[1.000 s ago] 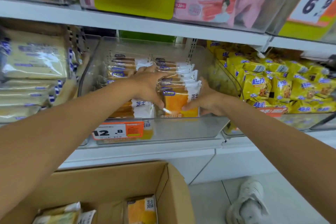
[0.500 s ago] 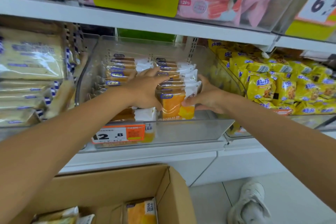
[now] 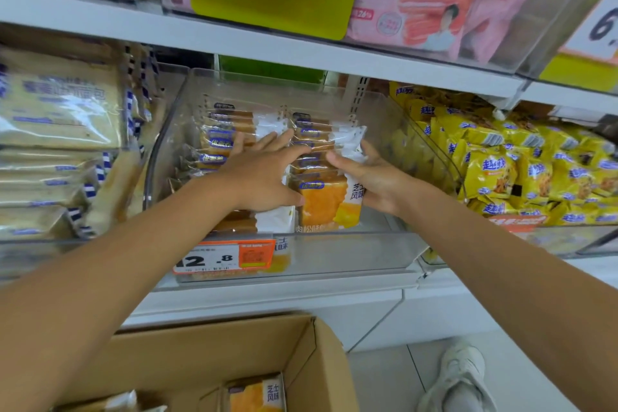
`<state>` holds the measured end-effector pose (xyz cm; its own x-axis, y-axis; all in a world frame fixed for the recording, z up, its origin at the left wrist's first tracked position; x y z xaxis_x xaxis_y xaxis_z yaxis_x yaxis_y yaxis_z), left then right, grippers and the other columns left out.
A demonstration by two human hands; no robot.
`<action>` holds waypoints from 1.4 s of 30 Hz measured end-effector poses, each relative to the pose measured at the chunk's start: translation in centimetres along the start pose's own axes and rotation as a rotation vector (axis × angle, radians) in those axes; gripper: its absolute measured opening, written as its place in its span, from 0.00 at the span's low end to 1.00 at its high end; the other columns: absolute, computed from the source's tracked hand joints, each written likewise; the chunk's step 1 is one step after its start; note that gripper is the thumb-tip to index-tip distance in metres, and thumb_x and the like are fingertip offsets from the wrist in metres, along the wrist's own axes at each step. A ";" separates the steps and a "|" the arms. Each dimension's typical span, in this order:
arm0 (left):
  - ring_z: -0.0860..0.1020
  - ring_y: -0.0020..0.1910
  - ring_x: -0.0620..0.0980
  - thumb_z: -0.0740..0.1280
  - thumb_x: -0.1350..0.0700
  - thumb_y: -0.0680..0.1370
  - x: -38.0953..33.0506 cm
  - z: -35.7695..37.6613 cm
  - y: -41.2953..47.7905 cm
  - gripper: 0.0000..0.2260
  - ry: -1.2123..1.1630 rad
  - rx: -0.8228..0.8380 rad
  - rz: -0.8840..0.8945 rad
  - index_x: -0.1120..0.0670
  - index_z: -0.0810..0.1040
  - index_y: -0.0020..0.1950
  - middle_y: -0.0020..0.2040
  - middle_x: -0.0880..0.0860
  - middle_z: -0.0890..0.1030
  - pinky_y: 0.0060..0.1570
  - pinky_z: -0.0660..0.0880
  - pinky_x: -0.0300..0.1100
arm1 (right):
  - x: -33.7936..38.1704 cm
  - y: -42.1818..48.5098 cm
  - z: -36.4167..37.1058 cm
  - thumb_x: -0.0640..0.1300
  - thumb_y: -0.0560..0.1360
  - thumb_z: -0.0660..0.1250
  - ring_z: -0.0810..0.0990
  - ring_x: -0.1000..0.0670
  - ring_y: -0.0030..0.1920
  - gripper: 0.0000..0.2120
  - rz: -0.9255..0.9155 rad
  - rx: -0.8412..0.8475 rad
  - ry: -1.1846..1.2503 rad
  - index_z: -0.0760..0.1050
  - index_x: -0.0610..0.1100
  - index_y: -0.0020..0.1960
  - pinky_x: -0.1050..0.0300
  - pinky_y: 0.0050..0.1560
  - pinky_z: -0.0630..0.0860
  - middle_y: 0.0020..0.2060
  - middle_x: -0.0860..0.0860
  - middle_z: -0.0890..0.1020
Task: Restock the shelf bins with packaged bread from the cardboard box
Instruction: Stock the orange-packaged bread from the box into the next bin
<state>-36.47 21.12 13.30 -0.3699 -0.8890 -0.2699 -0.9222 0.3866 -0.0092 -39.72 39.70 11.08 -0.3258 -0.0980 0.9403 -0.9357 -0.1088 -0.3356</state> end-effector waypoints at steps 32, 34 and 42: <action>0.74 0.38 0.46 0.72 0.63 0.76 12.7 22.2 -37.8 0.05 -0.804 -0.017 -0.851 0.56 0.78 0.44 0.37 0.48 0.75 0.31 0.69 0.28 | -34.6 -19.1 19.2 0.41 0.76 0.71 0.77 0.51 0.47 0.11 0.236 0.484 -0.866 0.77 0.40 0.58 0.54 0.50 0.74 0.45 0.49 0.78; 0.72 0.35 0.44 0.70 0.68 0.75 12.9 24.7 -39.4 0.08 -0.861 0.010 -0.891 0.57 0.77 0.42 0.36 0.50 0.74 0.31 0.70 0.25 | -38.2 -20.1 20.5 0.34 0.76 0.68 0.74 0.51 0.44 0.17 0.370 0.569 -0.772 0.74 0.32 0.64 0.56 0.49 0.71 0.44 0.47 0.74; 0.76 0.44 0.44 0.72 0.60 0.76 12.7 29.5 -40.9 0.07 -0.935 0.126 -0.933 0.57 0.79 0.53 0.44 0.48 0.77 0.39 0.71 0.29 | -41.8 -26.9 26.5 0.66 0.66 0.73 0.48 0.47 0.78 0.51 0.136 1.119 -1.201 0.51 0.52 0.79 0.48 0.76 0.50 0.79 0.50 0.50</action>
<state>-0.14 1.28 -18.13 0.6551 -0.3485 -0.6703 -0.7513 -0.2074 -0.6265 2.64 20.46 -20.67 0.3918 -0.7708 0.5024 -0.1804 -0.5998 -0.7796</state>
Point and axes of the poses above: each hand's wrist, its own y-axis towards the middle knuckle, its own z-axis out of the palm, x = y × z, the point moved 5 cm from there along y, towards the middle knuckle
